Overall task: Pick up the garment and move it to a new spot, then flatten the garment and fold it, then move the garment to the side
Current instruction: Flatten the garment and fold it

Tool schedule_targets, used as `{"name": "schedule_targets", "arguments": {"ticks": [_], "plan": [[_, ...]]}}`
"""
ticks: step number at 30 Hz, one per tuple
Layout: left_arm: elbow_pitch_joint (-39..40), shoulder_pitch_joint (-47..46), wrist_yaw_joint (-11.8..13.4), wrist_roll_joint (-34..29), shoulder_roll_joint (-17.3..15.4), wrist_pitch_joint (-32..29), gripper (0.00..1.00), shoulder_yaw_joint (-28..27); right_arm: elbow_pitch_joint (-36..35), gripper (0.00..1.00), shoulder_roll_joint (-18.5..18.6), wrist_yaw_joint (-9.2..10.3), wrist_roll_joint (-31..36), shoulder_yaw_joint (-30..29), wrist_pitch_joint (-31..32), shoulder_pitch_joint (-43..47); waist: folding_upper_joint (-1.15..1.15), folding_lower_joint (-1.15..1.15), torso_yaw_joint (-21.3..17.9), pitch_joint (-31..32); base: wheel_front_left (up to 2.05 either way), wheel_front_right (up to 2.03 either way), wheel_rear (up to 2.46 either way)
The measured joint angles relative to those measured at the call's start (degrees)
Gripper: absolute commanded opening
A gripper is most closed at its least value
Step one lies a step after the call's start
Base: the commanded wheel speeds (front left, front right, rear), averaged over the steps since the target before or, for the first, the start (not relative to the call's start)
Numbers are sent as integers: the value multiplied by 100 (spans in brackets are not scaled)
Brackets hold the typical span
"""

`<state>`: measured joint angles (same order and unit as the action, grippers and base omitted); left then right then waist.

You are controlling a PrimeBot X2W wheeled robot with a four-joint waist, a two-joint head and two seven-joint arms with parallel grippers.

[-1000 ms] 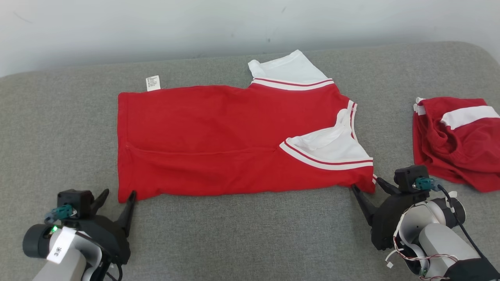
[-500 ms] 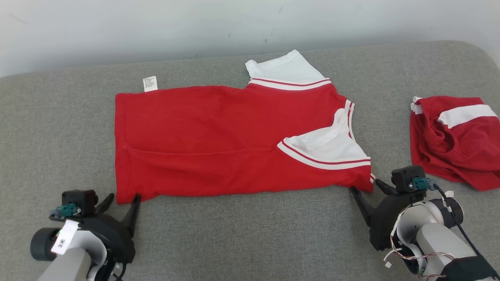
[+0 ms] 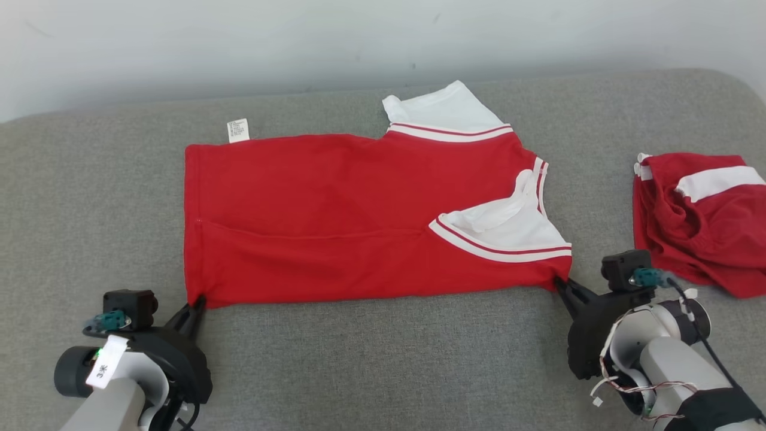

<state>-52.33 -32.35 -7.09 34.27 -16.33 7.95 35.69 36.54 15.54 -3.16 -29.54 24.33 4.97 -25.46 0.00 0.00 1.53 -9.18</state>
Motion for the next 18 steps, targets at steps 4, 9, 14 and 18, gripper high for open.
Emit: {"name": "schedule_targets", "arguments": {"ticks": [4,9,14,18], "plan": [[0,21,-5,30,-44,94,0,-5,1,0,107,-133,-204,-143,-53,4,0,0,23,134,0,0,0],[8,248,-49,58,-94,108,0,103,-88,0,296,-265,-408,-185,-51,214,0,0,41,380,0,0,0],[90,593,-49,63,-147,74,0,298,-208,0,413,-341,-505,-153,-36,644,0,0,50,617,0,0,0],[214,883,-49,191,-246,15,0,431,-471,0,485,-348,-680,-122,76,1040,-1,-1,45,857,0,0,0]]}}
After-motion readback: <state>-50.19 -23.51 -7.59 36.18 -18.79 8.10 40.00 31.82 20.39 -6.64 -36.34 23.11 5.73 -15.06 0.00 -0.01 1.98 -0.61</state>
